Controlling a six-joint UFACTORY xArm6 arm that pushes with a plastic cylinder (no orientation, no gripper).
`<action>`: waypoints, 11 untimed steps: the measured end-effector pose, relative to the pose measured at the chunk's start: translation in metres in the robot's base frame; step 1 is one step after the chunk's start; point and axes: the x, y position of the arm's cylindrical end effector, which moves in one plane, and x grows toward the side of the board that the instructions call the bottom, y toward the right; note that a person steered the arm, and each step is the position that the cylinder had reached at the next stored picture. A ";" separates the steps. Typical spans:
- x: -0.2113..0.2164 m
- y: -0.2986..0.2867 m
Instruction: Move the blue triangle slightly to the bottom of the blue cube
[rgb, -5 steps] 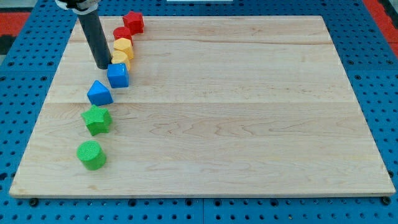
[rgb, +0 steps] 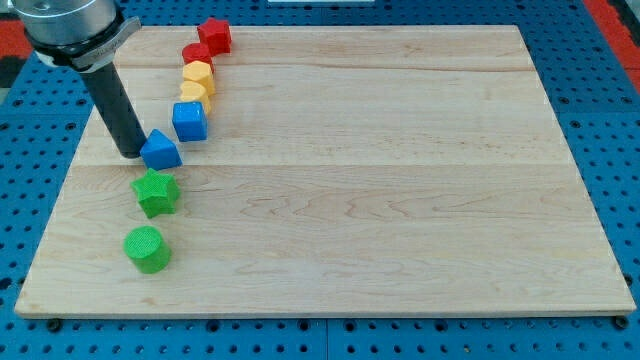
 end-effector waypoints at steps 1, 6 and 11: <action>0.008 0.006; 0.008 0.020; 0.064 -0.002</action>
